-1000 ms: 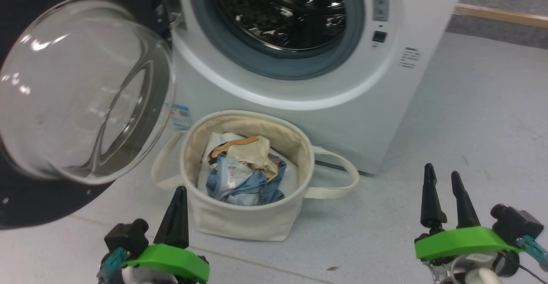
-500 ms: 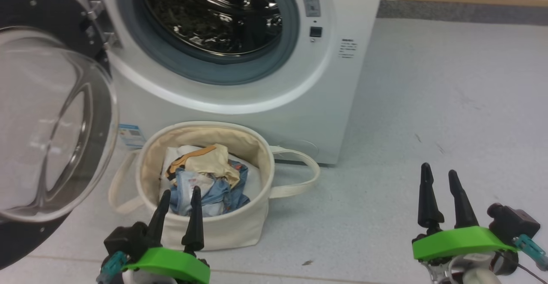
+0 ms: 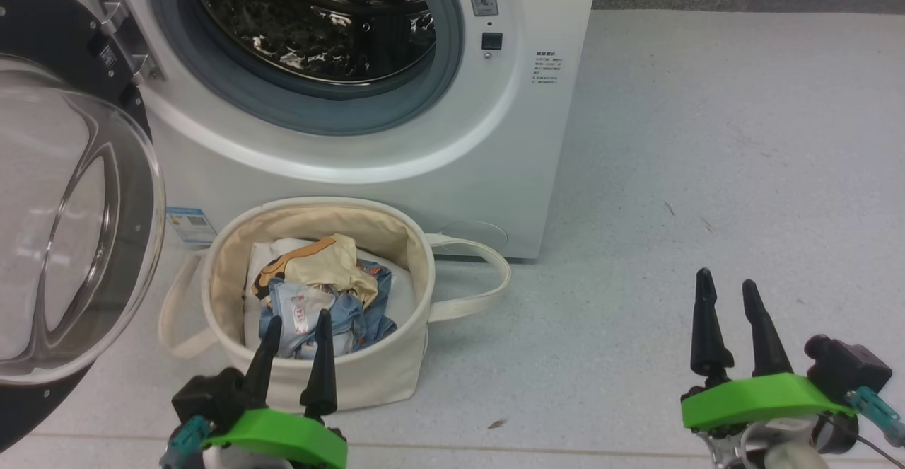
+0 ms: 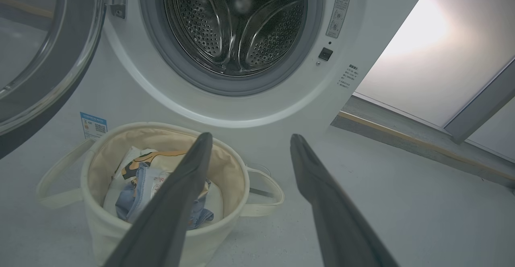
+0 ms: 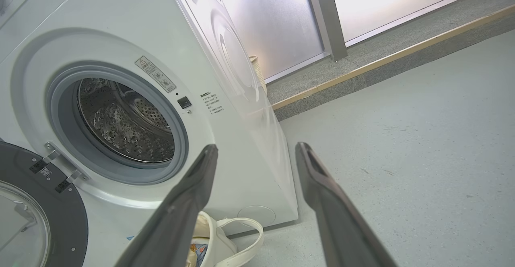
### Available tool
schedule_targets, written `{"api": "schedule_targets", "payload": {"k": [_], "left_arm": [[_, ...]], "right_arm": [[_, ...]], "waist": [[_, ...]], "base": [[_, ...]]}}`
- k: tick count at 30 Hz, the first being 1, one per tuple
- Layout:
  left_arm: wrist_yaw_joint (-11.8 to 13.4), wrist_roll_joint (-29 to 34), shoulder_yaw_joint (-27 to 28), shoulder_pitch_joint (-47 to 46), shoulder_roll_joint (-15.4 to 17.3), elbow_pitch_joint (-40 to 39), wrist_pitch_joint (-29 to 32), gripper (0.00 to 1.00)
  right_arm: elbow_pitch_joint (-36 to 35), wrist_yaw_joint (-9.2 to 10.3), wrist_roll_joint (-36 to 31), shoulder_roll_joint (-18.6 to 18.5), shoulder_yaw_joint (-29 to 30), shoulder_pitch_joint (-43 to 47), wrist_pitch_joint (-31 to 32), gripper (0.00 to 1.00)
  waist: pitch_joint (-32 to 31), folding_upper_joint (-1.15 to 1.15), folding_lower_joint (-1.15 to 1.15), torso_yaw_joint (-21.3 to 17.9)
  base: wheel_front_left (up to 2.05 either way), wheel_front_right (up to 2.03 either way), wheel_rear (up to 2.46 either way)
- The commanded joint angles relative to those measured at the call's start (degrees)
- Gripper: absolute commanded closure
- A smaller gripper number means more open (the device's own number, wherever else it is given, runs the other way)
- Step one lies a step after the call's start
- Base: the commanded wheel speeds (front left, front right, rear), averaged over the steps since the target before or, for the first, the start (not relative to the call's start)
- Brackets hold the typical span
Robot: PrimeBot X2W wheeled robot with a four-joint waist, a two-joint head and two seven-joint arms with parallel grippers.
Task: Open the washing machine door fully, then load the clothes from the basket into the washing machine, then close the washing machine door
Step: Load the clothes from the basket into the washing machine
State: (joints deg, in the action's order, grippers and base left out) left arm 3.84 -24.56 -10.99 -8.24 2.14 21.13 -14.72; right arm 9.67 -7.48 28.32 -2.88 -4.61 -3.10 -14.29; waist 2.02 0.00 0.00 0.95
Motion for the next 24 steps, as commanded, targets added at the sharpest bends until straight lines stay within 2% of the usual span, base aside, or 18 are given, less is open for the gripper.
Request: {"api": "schedule_targets", "payload": {"k": [1, 16, 20, 24], "left_arm": [[0.57, 0.55, 1.75, -2.22, 0.74, -1.88, -0.28, 0.0], [0.33, 0.74, 1.15, -2.0, 0.74, -2.13, -0.28, 0.0], [-2.48, -2.63, 0.48, -1.98, 0.74, -1.3, -0.28, 0.0], [-3.16, -2.32, 0.87, -2.57, 0.74, -1.5, -0.28, 0.0]], "right_arm": [[-1.69, -0.01, -0.37, 0.0, -1.21, -1.99, -0.71, 0.0], [-1.24, -0.01, -0.77, 0.0, -1.73, -2.05, -0.71, 0.0], [-1.02, -0.01, -0.87, 0.0, -1.8, -2.13, -0.71, 0.0], [-1.18, -0.01, -1.04, 0.01, -1.87, -2.38, -0.71, 0.0]], "waist": [[0.01, 0.0, 0.0, 0.17], [0.16, 0.0, 0.0, 1.74], [0.25, 0.0, 0.0, 2.0], [0.69, 0.0, 0.0, 2.14]], "base": [[0.0, 0.0, 0.0], [0.0, 0.0, 0.0], [0.04, -0.13, 0.1], [0.34, -0.94, 0.61]]}}
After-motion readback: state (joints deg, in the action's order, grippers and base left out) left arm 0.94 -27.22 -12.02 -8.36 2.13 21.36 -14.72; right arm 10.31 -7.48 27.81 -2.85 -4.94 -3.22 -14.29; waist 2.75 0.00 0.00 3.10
